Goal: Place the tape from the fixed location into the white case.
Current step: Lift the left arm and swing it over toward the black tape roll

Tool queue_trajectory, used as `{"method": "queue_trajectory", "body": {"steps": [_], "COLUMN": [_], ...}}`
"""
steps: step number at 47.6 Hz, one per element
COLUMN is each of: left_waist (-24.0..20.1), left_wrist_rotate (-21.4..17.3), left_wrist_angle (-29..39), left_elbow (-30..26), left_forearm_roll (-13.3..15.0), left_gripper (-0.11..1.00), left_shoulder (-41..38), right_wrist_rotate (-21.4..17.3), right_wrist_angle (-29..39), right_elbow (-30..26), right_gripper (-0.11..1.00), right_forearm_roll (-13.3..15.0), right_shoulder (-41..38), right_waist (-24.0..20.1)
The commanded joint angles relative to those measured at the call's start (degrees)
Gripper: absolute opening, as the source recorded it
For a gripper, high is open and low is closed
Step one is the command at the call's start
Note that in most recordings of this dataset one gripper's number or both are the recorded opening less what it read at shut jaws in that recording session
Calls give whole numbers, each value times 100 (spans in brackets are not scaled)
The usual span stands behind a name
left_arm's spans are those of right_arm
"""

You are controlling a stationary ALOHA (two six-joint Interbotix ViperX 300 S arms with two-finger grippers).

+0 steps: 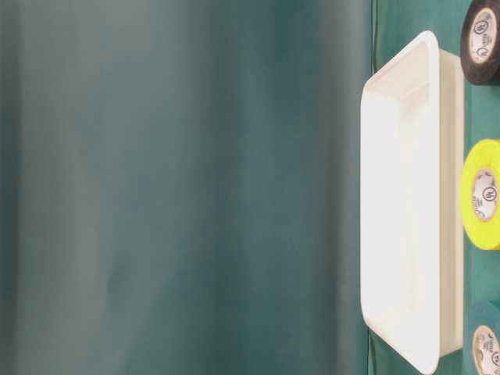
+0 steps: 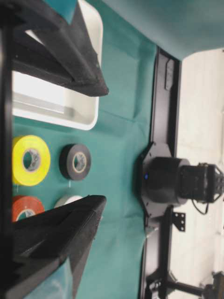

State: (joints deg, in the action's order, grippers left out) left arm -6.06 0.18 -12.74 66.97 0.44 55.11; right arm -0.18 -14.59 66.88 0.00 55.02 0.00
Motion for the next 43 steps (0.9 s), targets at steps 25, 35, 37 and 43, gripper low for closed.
{"method": "queue_trajectory", "body": {"steps": [25, 35, 37, 43], "left_waist": [-35, -26, -26, -26], "left_wrist_rotate": [-18, -35, -35, -44], "left_wrist_angle": [-26, -105, -158, -404], "left_elbow": [-334, -738, -844, -1222], "left_forearm_roll": [9, 9, 9, 9], "left_gripper": [99, 99, 99, 99], "left_shoulder": [-316, -1063, -1230, -1837], "right_wrist_rotate": [-18, -9, -18, -18], "right_wrist_angle": [-26, -26, -26, -26], "right_elbow": [-193, -193, -193, -193], "right_gripper": [0, 0, 0, 0], "right_forearm_roll": [-9, 0, -9, 0], "right_shoulder": [-97, -105, -105, -105], "right_waist": [18, 18, 9, 18]}}
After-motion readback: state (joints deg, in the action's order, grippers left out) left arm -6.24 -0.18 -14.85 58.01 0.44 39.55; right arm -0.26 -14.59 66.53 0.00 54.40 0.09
